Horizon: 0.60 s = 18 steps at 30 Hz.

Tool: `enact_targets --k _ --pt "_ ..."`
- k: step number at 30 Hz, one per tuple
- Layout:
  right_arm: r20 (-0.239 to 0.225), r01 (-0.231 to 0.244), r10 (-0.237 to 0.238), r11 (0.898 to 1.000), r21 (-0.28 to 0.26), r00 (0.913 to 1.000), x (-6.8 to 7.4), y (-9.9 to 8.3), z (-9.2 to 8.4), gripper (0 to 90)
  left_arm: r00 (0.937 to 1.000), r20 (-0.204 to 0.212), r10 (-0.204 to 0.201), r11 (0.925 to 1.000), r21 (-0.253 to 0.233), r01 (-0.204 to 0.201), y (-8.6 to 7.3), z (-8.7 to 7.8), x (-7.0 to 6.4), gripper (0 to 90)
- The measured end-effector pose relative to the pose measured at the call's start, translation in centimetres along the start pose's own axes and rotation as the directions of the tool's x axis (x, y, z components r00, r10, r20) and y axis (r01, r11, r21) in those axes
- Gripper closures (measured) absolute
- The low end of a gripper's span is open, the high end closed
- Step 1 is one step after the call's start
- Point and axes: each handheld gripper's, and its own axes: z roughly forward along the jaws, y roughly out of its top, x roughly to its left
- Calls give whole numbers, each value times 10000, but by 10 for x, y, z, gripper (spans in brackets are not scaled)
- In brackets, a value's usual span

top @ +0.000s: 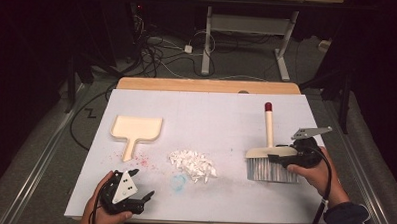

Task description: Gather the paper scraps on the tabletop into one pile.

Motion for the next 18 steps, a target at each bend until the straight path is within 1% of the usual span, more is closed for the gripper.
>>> enact_targets --k 1,2,3,4,5,6,7,8,9,11,12,13,14,15,16,17,18 --pt "409 -117 116 9999 35 9991 -2 0 -2 397 10000 4 -3 10000 -5 3 0 0 0 169" --pt "867 -70 73 10000 -37 9962 -4 -1 -4 426 10000 13 -3 10000 -5 3 0 0 0 169" --pt "1745 15 -8 10000 -40 9847 -4 -2 -6 433 10000 17 20 10000 3 -20 0 0 0 169" --pt "2408 137 -133 9999 -1 9705 -6 -3 -8 436 9999 -34 127 9999 -50 -127 1 0 0 169" --pt "2564 65 -46 10000 -66 9666 -7 -3 -11 430 9999 -36 135 9999 -60 -136 1 1 0 169" --pt "2502 -6 90 9994 -336 9681 -7 -4 -14 429 10000 36 46 10000 -17 -46 1 1 -1 169" --pt "2703 112 56 9981 -608 9628 -5 -3 -18 426 10000 38 50 10000 -14 -50 2 1 0 169" --pt "3042 335 -62 9959 -845 9526 -2 -2 -22 423 10000 44 45 10000 -23 -44 2 1 0 169" --pt "3193 524 -159 9930 -1060 9475 2 -1 -25 417 9999 -16 142 9999 -60 -142 2 1 0 169" --pt "3280 954 -377 9822 -1618 9439 12 1 -31 400 9999 -28 150 9999 -74 -150 3 1 1 169" --pt "3342 1210 -532 9752 -1854 9410 18 2 -34 395 9999 -30 118 9999 -87 -118 3 1 1 169" --pt "3438 1504 -725 9670 -2058 9363 24 3 -37 388 10000 -1 33 10000 -60 -33 3 1 1 169" --pt "3464 1778 -934 9591 -2203 9334 30 3 -39 387 10000 -12 24 10000 -80 -24 3 1 1 169" --pt "3535 2033 -1148 9531 -2243 9284 36 4 -40 387 10000 -28 34 9999 -98 -34 4 1 2 169" --pt "3591 2193 -1264 9479 -2310 9247 41 4 -42 381 10000 -55 61 9999 -100 -61 4 1 2 169" --pt "3538 2262 -1293 9420 -2480 9263 45 4 -43 382 9999 -79 67 9999 -112 -68 5 1 2 169" --pt "3519 2307 -1316 9386 -2566 9268 48 4 -44 382 9999 -89 81 9999 -118 -82 5 1 2 169"
